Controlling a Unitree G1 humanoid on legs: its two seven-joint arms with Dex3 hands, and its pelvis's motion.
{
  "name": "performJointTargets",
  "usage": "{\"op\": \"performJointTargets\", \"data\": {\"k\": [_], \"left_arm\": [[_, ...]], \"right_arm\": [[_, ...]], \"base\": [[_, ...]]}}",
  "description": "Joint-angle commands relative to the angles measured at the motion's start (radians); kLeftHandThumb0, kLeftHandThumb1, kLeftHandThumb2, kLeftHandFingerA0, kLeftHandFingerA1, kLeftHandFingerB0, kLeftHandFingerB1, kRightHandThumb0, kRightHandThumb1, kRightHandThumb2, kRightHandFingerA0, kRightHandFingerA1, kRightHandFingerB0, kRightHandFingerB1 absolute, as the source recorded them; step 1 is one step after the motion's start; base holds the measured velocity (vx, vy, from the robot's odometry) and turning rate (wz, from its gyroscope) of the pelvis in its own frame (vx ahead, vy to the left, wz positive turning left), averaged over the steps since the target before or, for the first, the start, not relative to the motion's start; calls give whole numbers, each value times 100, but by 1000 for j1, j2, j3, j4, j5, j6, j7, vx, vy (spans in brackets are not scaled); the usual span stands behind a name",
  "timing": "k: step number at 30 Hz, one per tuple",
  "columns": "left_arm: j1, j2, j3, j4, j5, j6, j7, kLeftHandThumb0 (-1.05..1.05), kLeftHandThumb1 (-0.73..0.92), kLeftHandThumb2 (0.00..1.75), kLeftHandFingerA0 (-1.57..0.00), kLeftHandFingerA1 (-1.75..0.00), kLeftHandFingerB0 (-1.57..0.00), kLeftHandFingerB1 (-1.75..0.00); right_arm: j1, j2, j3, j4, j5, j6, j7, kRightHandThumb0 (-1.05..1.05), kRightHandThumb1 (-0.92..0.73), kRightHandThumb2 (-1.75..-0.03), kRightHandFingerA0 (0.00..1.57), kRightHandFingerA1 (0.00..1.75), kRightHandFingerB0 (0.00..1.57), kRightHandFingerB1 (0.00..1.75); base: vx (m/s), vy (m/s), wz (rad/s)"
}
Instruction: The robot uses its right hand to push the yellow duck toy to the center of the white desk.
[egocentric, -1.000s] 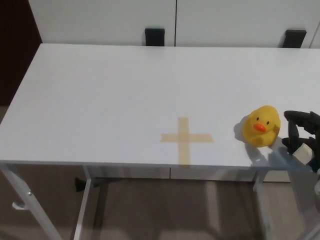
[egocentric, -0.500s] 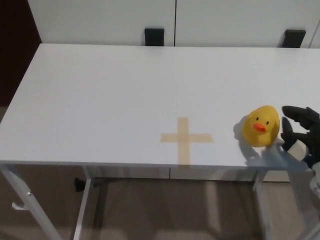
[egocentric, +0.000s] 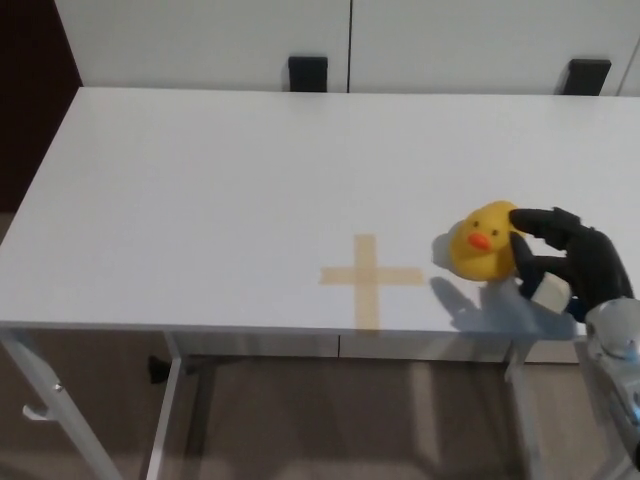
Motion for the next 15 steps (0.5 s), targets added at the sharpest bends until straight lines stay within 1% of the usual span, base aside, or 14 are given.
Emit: {"op": "performJointTargets", "data": {"k": [1, 2, 4, 5, 9, 10, 12, 13, 15], "left_arm": [[1, 9, -4, 3, 8, -41, -3, -18, 62, 78, -86, -85, -84, -92], [0, 10, -6, 1, 10, -37, -3, -15, 63, 77, -84, -82, -82, -92], [-1, 11, -9, -1, 13, -33, -3, -15, 63, 77, -84, -82, -82, -92], [-2, 11, -7, 0, 11, -32, -6, -21, 63, 76, -84, -84, -82, -91], [-3, 12, -7, 6, 12, -35, -9, -17, 62, 78, -84, -84, -84, -92], [-1, 12, -9, 5, 14, -39, -11, -15, 59, 81, -84, -85, -84, -92], [1, 13, -11, 4, 16, -45, -13, -15, 59, 81, -84, -85, -84, -92], [0, 12, -11, 3, 16, -41, -10, -18, 62, 77, -84, -85, -83, -91], [-2, 10, -11, 2, 16, -35, -6, -18, 62, 77, -84, -85, -83, -91]], "right_arm": [[-25, 16, 22, 25, -15, 29, 28, -85, -92, -75, 40, 53, 34, 40], [-19, 17, 35, 19, -23, 23, 38, -85, -92, -75, 40, 54, 31, 40], [-12, 19, 53, 11, -33, 17, 51, -85, -92, -75, 40, 54, 31, 40], [-11, 19, 66, 10, -41, 15, 57, -86, -92, -74, 42, 55, 32, 41], [-17, 18, 97, 6, -55, 8, 77, -87, -92, -76, 41, 55, 29, 41], [-24, 21, 108, -3, -59, 9, 85, -87, -92, -76, 43, 55, 31, 40], [-30, 24, 120, -14, -62, 13, 92, -87, -92, -76, 43, 55, 31, 40], [-34, 27, 128, -18, -64, 11, 101, -87, -92, -75, 42, 55, 34, 42], [-38, 29, 137, -21, -65, 8, 111, -87, -92, -75, 42, 55, 34, 42]], "base": [[0, 0, 0], [0, 0, 0], [0, 0, 0], [0, 0, 0], [0, 0, 0], [0, 0, 0], [0, 0, 0], [0, 0, 0], [0, 0, 0]]}}
